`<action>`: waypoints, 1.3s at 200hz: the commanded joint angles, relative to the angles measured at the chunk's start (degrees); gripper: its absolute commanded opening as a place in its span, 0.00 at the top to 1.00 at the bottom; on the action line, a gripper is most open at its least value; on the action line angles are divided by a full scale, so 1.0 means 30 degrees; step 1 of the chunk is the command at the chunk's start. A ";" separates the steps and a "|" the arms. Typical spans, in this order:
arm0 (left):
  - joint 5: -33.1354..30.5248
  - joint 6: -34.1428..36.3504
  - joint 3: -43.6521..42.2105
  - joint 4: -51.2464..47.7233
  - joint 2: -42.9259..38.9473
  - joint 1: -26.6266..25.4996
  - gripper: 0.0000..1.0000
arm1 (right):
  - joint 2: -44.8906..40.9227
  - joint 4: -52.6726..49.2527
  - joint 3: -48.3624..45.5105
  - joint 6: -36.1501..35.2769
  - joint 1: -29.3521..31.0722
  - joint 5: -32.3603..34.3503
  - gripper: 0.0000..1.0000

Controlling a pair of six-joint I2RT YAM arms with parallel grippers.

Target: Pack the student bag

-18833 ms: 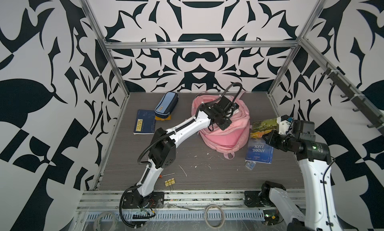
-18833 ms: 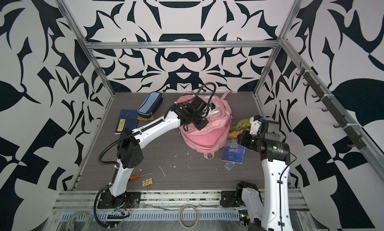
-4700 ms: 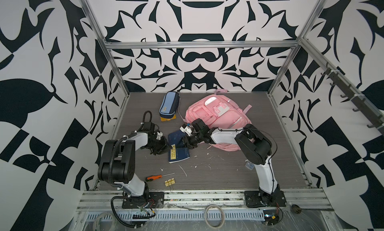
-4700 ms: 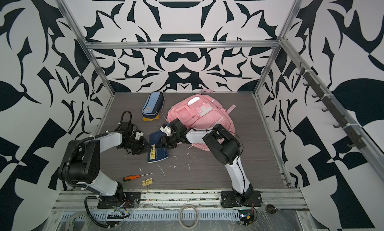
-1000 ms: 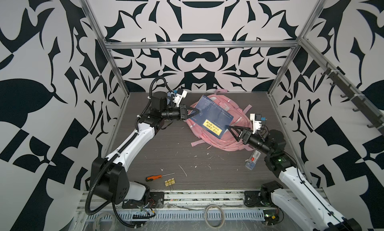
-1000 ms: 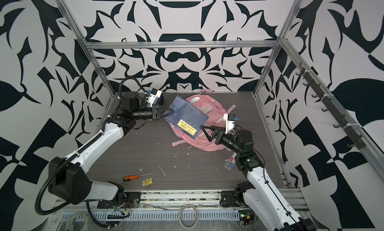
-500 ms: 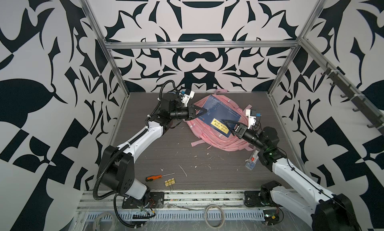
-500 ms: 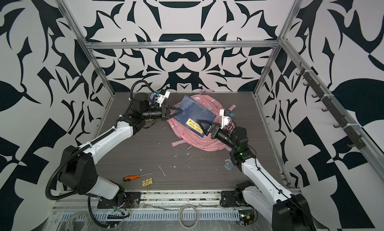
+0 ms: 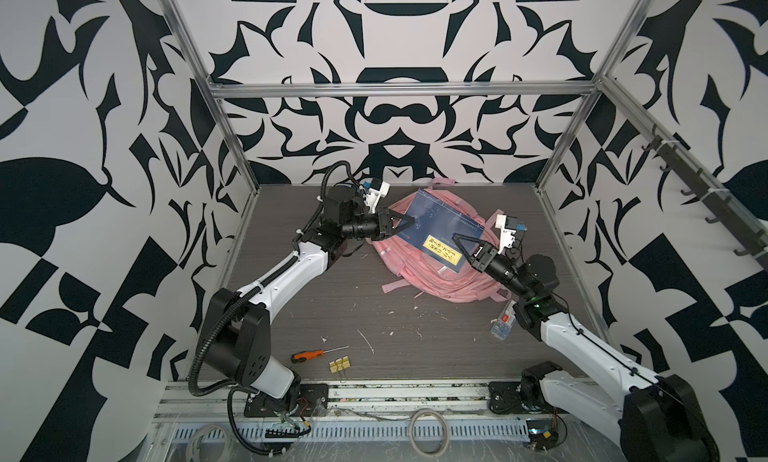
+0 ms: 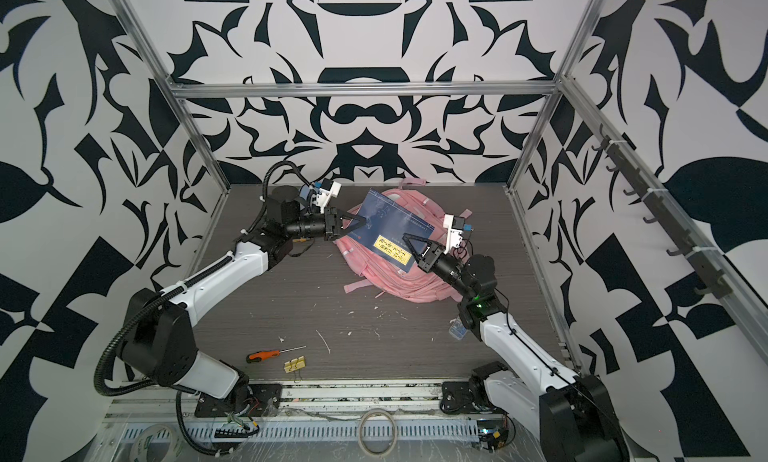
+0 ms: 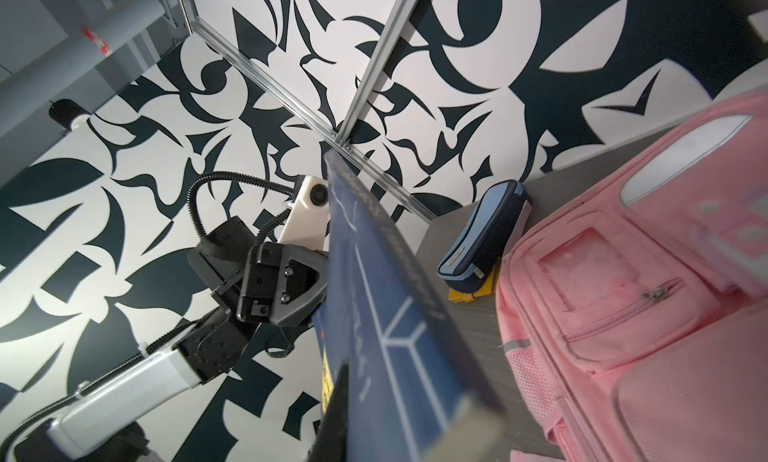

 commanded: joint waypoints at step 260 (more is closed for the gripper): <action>-1.9396 1.6590 2.1779 -2.1735 1.8910 -0.9819 0.30 | -0.6147 -2.8922 1.0785 -1.1571 -0.3467 1.8329 1.00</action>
